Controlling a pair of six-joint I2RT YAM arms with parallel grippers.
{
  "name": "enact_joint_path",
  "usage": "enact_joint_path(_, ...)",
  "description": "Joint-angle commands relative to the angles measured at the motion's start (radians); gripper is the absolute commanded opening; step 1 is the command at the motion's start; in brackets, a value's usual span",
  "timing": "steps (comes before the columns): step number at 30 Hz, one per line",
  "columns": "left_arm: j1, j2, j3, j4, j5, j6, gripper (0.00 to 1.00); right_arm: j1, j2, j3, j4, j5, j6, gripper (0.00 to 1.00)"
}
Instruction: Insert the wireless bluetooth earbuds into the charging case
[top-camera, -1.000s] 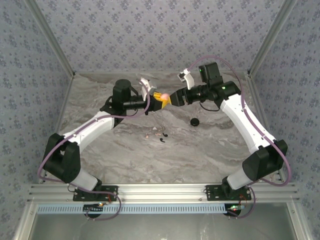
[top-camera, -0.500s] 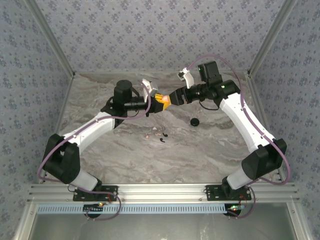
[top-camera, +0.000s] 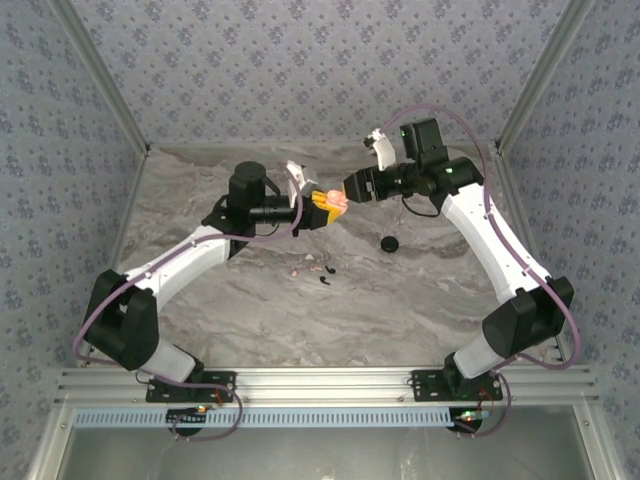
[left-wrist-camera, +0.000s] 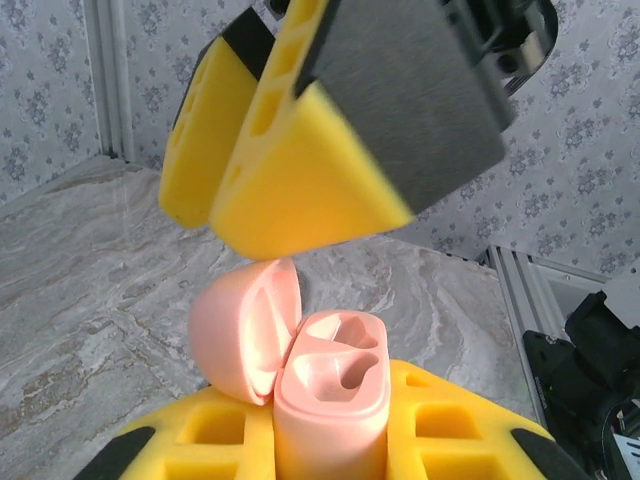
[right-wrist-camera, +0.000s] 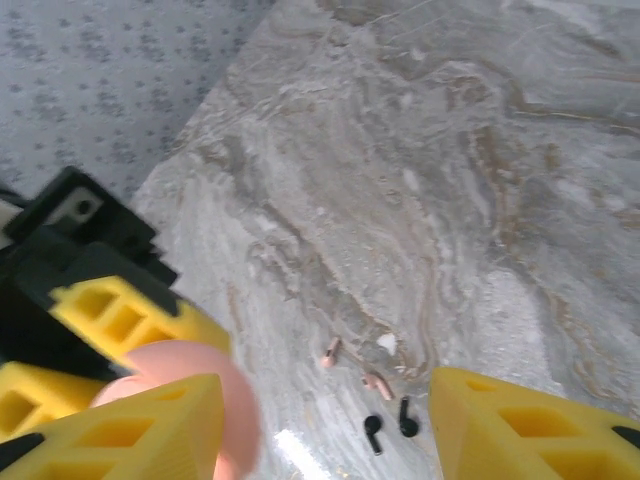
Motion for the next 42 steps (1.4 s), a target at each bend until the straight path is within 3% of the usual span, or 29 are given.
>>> enact_joint_path(1, -0.008, -0.054, 0.012, 0.033, 0.036, 0.006, 0.07, -0.015, -0.008, -0.007, -0.004, 0.062, 0.037, 0.58)
enact_joint_path(16, 0.005, -0.167, -0.076, -0.030, -0.063, -0.007, 0.07, -0.053, 0.045, -0.147, -0.041, 0.110, 0.072, 0.57)
enact_joint_path(26, 0.009, -0.287, -0.147, -0.126, -0.128, 0.004, 0.07, 0.056, 0.167, -0.248, 0.039, 0.053, 0.053, 0.51)
enact_joint_path(42, 0.010, -0.467, -0.259, -0.180, -0.215, -0.022, 0.08, 0.229, 0.407, -0.132, 0.031, 0.071, -0.032, 0.39)
